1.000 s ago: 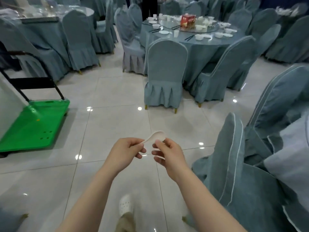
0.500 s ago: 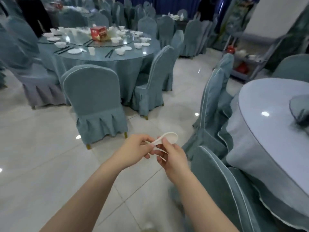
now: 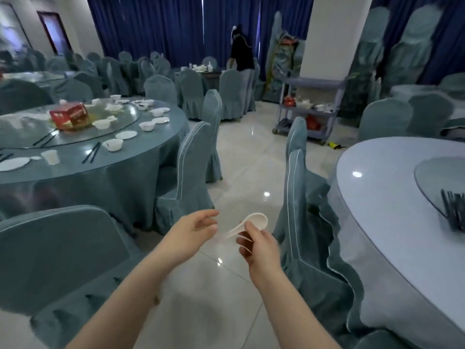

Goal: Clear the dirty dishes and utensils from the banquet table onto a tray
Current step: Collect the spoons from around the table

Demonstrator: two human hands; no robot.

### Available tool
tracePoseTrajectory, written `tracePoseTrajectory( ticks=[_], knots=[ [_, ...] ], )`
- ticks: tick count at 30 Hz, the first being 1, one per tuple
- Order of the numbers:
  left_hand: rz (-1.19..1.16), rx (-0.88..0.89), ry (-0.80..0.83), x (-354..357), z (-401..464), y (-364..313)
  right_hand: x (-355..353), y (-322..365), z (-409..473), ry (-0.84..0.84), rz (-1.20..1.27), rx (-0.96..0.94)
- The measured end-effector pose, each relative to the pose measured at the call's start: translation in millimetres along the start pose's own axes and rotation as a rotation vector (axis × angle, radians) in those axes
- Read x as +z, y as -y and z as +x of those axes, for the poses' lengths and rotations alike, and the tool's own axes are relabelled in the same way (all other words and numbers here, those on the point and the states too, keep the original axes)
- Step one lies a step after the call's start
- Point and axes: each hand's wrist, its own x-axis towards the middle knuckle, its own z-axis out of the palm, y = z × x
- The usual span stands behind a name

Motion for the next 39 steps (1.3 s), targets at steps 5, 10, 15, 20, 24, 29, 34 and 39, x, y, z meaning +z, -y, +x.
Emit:
tracePoseTrajectory(
  ticks=[5,10,15,20,24,29,34,39],
  knots=[
    [-0.226,0.011,-0.024,-7.2,115.8,-15.4,-8.8,48.9,98.1,-0.076,0.097,-0.064],
    [-0.389,0.001,-0.012,-1.7,260.1,-25.9,-14.7,88.0,215.5,-0.157,0.117,-0.134],
    [-0.502,-0.005,0.074,2.9,406.4,-38.4,-8.9,138.4,323.1,-0.263,0.110,-0.201],
    [-0.521,0.023,0.170,12.0,531.5,-68.5,-10.3,195.0,405.1,-0.350,0.165,-0.237],
    [-0.471,0.049,0.253,27.1,616.0,-87.4,-9.4,234.0,475.9,-0.416,0.210,-0.264],
    [-0.457,0.076,0.270,43.2,741.4,-91.9,9.3,279.8,610.0,-0.418,0.214,-0.303],
    [-0.495,0.036,0.223,35.9,877.7,-100.6,52.2,331.4,758.7,-0.332,0.147,-0.258],
    [-0.522,-0.019,0.121,18.3,1002.0,-90.0,93.0,374.0,890.1,-0.250,0.051,-0.192]
  ],
)
